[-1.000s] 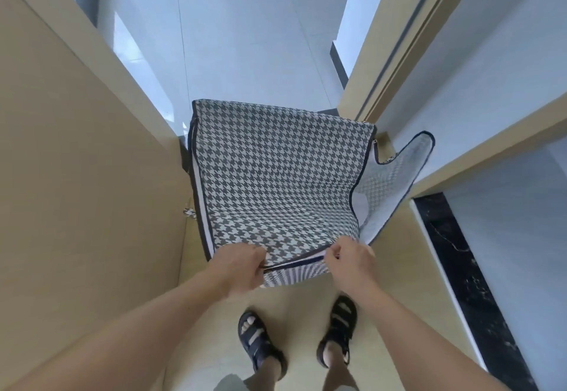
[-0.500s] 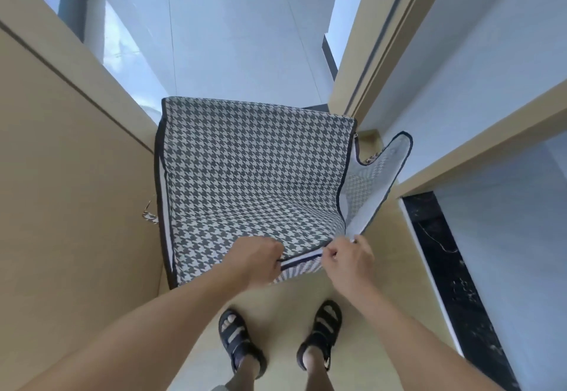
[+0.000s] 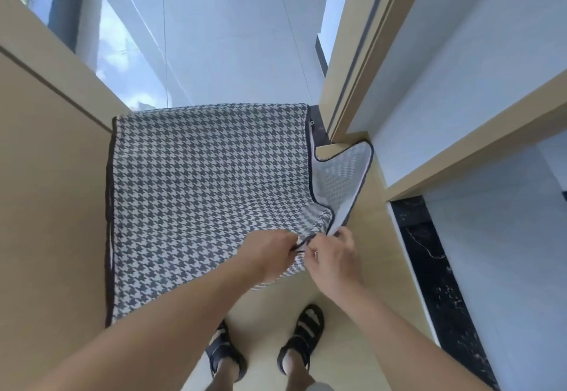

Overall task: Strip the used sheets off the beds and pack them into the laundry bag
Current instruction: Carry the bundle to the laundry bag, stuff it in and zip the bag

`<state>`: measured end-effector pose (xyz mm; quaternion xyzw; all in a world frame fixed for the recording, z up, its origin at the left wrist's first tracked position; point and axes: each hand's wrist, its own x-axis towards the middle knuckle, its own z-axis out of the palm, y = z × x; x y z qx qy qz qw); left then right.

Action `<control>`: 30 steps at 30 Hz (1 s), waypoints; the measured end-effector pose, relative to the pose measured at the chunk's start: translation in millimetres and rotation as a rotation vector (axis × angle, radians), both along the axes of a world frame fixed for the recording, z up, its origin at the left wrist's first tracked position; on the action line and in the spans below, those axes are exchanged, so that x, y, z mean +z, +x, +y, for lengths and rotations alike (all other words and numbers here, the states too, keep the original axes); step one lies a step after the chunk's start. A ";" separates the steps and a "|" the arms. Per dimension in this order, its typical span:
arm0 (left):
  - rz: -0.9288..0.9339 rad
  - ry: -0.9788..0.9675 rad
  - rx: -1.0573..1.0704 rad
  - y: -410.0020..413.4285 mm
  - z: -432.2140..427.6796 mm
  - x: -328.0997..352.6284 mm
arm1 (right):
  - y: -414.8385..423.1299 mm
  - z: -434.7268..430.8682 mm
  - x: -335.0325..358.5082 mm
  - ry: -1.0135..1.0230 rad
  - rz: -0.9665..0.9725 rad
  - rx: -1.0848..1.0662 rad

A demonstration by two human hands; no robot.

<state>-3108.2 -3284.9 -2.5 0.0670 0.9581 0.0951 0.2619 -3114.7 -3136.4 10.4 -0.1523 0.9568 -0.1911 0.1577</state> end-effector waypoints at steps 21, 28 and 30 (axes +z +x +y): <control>-0.009 0.239 0.232 -42.9 49.7 10.7 | -85.0 51.9 16.0 0.081 -0.264 0.182; -0.082 0.286 0.365 -53.4 42.9 11.7 | -109.5 33.7 16.5 0.146 -0.428 0.293; -0.081 0.336 0.397 -50.1 42.7 8.1 | -117.0 33.2 12.4 0.156 -0.454 0.353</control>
